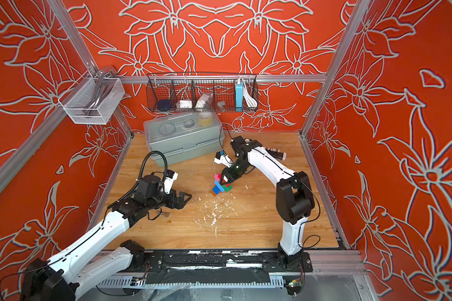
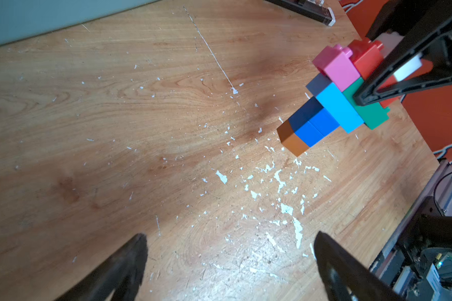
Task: Assemble a spoon with lego
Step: Adjust the lego brick at the center of the board.
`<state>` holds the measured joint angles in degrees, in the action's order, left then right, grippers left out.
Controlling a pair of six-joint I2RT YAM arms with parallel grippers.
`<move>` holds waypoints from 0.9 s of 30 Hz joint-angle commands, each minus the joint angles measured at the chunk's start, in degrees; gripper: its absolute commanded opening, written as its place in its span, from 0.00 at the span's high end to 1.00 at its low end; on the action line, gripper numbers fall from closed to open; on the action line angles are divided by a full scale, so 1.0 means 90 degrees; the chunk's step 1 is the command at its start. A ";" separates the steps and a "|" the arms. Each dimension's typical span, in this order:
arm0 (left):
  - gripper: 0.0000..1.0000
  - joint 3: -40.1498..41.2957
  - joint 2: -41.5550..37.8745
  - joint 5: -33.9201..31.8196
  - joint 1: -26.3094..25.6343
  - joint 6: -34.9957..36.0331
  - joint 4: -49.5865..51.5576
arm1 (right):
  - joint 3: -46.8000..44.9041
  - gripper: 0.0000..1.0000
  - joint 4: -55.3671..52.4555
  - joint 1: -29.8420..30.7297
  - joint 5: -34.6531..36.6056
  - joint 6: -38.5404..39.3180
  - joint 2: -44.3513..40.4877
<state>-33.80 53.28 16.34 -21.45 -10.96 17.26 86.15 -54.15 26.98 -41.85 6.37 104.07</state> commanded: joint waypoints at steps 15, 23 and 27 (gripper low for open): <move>0.02 -0.0072 -0.0129 0.0494 -0.0039 -0.0158 0.0184 | -0.2950 0.95 0.7444 -0.0353 -0.1966 -0.5363 -0.0101; 0.02 -0.0037 0.0008 0.0570 -0.0038 -0.0274 -0.0072 | -0.3197 0.96 0.8908 -0.0551 -0.2116 -0.6335 0.0577; 0.02 -0.0033 0.0022 0.0557 -0.0038 -0.0288 -0.0071 | -0.3478 0.95 1.0192 -0.0628 -0.2271 -0.7168 0.0914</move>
<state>-34.59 53.28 20.67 -21.45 -13.17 17.87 56.21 26.20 21.85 -59.77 -51.00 110.34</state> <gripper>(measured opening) 0.982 0.348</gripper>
